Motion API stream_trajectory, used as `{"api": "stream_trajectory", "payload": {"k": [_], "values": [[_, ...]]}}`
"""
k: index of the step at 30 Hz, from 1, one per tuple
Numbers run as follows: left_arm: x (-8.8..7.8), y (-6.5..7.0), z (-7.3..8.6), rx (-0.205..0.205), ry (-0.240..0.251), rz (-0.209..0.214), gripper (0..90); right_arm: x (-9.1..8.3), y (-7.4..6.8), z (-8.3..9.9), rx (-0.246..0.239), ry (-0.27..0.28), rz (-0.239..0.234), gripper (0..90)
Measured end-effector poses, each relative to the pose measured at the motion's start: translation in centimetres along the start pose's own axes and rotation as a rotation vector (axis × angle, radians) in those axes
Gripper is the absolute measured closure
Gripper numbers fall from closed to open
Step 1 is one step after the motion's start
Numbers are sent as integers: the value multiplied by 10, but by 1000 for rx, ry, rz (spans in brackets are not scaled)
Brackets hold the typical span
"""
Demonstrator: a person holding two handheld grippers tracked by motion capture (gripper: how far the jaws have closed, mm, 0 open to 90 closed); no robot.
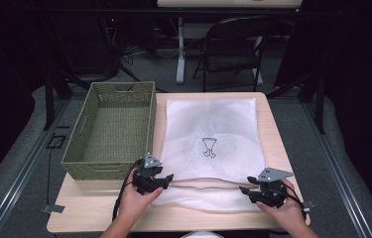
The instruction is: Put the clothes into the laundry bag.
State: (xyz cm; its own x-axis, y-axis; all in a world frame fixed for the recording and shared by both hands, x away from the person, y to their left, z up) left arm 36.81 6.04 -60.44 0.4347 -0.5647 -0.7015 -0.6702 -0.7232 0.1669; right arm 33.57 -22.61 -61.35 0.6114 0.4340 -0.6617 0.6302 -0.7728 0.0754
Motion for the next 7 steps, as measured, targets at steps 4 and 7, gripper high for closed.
{"api": "stream_trajectory", "payload": {"k": [4,7], "values": [[0,2,0,3,0,6,476,-2,1,-2,6,16,8,499],[0,3,-1,7,-1,7,476,-1,2,-1,8,14,10,495]]}}
Point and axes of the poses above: each handheld gripper's, and its own axes: x roughly forward along the jaws, z roughly out of its underside, y roughly to its right, the point moved 10 cm from there along x, roughly forward along the jaws, and after that the axes turned 5 degrees about z, right-handed, at the moved point
